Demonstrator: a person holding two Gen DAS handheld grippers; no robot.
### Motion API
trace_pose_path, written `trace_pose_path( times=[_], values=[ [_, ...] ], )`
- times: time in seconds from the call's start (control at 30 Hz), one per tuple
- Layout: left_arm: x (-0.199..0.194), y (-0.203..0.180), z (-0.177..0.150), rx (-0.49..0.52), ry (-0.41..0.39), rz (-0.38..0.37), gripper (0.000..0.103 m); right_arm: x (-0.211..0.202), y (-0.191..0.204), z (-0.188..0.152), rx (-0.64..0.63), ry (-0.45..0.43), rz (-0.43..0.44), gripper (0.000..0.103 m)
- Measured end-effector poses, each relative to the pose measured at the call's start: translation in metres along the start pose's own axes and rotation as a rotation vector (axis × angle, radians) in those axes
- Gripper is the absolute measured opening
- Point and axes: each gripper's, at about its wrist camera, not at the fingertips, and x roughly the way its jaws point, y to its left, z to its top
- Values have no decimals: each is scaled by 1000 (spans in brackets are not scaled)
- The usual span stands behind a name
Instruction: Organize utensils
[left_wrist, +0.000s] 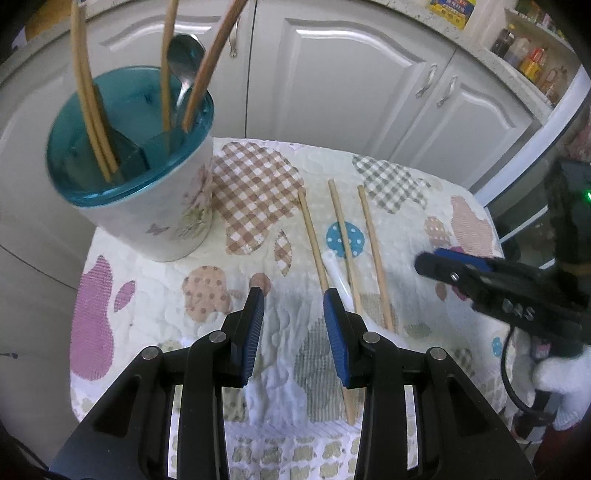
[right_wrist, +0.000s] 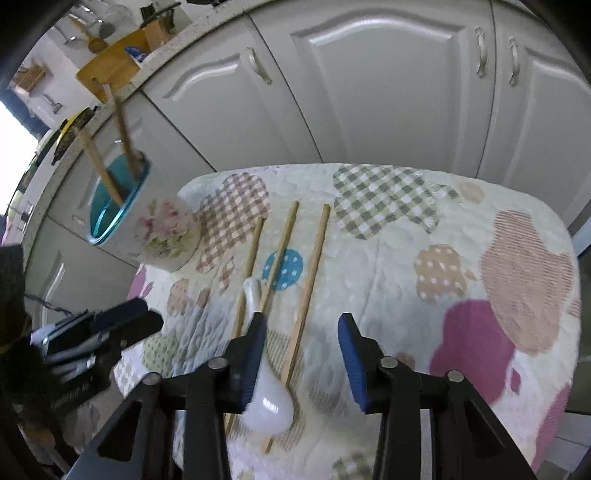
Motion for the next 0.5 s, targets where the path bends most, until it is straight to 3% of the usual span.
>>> trace_pose_path(
  times=[0.3,0.43,0.5],
  values=[
    [40,-3,30,-36,35,30,32,60,-4,46,-25,61,-49,29],
    [62,-7,45,-39,48,50,32,71,-9,55,-58,71,-67,11],
    [70,-8,52,-45,51,54,32,68,-13,52,-90,101,-56,9]
  ],
)
